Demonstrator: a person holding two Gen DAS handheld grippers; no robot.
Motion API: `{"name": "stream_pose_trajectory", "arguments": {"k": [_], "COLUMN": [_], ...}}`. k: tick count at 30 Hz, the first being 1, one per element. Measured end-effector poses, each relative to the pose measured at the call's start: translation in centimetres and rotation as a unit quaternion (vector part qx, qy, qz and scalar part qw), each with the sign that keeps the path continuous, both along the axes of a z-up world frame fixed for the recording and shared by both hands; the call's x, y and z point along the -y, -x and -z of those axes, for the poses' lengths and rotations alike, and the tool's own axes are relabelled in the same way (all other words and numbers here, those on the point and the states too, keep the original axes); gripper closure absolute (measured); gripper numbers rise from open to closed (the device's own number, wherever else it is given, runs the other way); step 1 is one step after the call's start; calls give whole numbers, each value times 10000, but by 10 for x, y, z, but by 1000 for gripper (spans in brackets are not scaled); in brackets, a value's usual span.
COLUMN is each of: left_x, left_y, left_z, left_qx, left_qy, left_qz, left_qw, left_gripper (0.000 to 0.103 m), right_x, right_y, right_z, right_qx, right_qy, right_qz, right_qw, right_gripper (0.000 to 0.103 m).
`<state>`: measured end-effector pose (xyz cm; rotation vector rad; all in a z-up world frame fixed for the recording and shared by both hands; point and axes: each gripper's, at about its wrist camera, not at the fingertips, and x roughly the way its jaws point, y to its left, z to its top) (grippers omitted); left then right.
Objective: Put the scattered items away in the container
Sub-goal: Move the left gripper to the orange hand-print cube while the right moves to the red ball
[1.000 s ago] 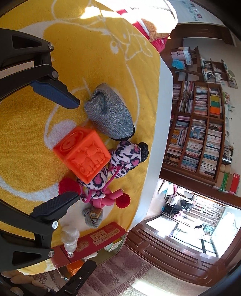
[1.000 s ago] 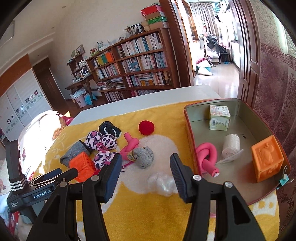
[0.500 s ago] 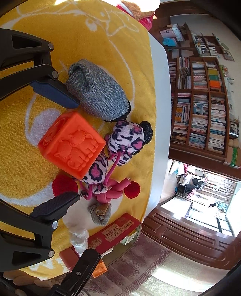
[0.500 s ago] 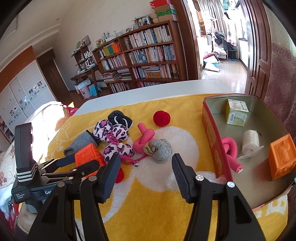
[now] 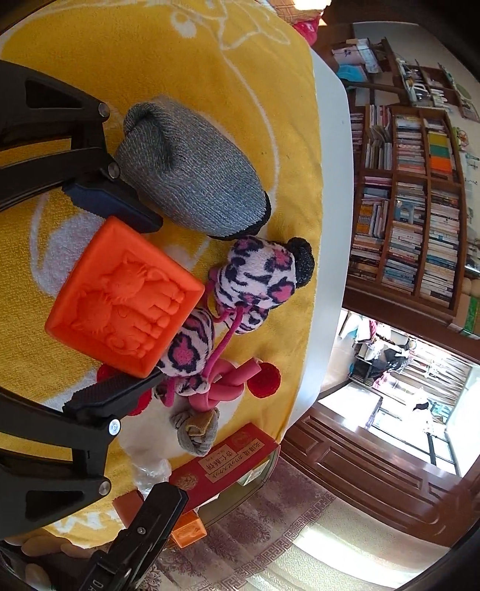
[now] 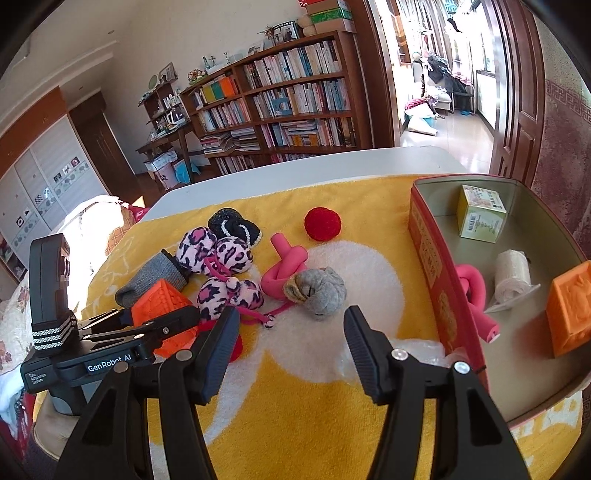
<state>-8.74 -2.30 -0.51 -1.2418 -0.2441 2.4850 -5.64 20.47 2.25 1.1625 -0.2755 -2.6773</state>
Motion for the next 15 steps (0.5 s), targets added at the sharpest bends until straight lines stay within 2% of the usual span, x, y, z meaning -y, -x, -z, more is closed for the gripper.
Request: {"name": "stream_pose_trajectory", "arguments": {"k": [5,10,15], "left_x": [12,18,16], "left_y": [-14,-21,-14], "left_z": [-19,-30,-15], "left_qx": [-225,-464,-189], "left_qy": [53,75,60], "left_qz": [-256,-233,-100], "left_qw": [9994,9986,9998], "left_gripper": [43,42,42], "right_x": [12,35,50], "right_y": [-1,2,4], "right_z": [7,14,19], "right_qx": [113,248,284], "right_qy": [88,7,-166], "right_qz": [-224,-477,-581], "right_qw": [9996,9986,9978], "right_gripper": [40,40,40]}}
